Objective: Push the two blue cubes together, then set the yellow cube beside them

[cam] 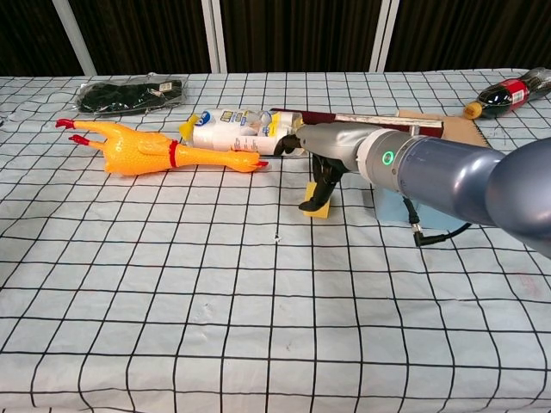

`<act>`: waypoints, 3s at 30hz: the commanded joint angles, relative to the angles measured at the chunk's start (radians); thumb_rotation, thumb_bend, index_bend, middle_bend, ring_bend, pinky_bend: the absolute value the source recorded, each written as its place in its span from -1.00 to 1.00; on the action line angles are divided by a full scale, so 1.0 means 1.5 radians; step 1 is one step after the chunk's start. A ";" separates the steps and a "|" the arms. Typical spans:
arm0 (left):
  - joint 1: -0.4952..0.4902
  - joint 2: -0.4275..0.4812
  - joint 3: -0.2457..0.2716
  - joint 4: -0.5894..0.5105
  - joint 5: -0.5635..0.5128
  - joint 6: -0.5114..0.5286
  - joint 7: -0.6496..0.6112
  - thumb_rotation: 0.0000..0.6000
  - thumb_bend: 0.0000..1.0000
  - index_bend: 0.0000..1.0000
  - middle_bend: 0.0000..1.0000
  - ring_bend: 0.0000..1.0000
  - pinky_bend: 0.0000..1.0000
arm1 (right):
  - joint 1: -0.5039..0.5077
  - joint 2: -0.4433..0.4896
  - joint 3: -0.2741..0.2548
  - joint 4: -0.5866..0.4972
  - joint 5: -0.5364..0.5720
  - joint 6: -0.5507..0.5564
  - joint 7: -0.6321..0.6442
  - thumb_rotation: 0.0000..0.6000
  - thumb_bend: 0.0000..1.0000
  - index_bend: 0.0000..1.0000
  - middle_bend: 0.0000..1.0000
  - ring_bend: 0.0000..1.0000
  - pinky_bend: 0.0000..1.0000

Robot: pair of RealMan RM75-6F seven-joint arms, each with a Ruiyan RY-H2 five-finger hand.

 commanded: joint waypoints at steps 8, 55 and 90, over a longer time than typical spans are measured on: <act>0.000 -0.001 0.000 0.001 -0.001 0.000 0.002 1.00 -0.91 -0.56 -0.86 -1.00 -1.00 | -0.004 -0.007 0.003 0.014 -0.010 -0.005 -0.002 1.00 -0.46 -0.76 -0.82 -0.23 -0.82; -0.001 -0.002 -0.002 0.002 -0.005 -0.001 0.007 1.00 -0.91 -0.56 -0.86 -1.00 -1.00 | -0.031 0.020 0.012 0.009 -0.107 -0.053 0.070 1.00 -0.29 -0.50 -0.73 0.05 -0.83; -0.001 -0.003 -0.004 0.001 -0.009 -0.001 0.012 1.00 -0.91 -0.56 -0.86 -1.00 -1.00 | -0.052 0.118 -0.037 0.096 -0.479 -0.142 0.466 1.00 -0.29 -0.50 -0.73 0.01 -0.84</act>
